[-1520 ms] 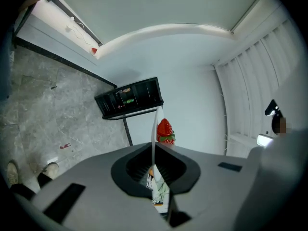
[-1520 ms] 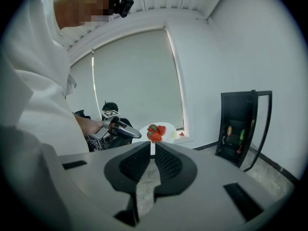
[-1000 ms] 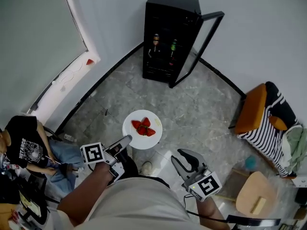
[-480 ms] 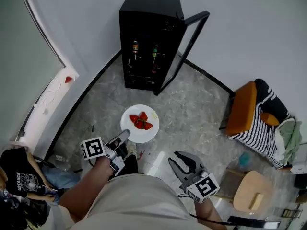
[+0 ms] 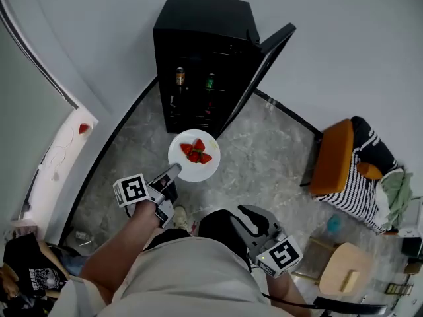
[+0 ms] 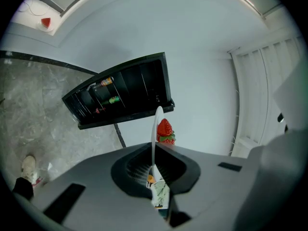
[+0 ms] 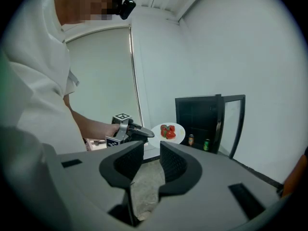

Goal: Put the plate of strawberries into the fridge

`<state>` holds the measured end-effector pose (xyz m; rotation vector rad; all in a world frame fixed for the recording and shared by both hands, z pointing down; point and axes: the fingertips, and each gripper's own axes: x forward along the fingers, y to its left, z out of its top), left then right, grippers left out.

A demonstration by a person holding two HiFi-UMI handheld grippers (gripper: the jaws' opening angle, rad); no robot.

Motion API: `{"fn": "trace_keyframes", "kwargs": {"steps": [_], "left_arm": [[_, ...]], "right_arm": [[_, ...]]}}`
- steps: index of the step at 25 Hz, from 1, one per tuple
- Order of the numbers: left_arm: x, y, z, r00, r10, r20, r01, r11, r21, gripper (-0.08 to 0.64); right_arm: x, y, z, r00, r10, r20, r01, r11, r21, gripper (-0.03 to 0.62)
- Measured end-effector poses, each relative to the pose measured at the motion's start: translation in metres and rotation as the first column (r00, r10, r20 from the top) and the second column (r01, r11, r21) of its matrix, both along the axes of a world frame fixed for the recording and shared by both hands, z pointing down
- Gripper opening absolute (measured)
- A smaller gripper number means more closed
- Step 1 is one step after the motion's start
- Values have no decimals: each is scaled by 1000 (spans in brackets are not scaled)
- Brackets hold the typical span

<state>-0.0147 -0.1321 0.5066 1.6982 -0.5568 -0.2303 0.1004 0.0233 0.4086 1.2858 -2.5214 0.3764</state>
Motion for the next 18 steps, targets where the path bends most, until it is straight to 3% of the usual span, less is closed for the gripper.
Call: {"fn": "trace_keyframes", "kwargs": {"steps": [8,18], "left_arm": [[37,-116,33,992,-123,6,123,992,-42,20],[88,-260,79,954,-298,43,301,951,-69,20]], "right_arm": [[44,-93,21,997,-80,1,80,996,-50,115],[125,-224,21,973,-228,-30,226,972,-71,115]]}}
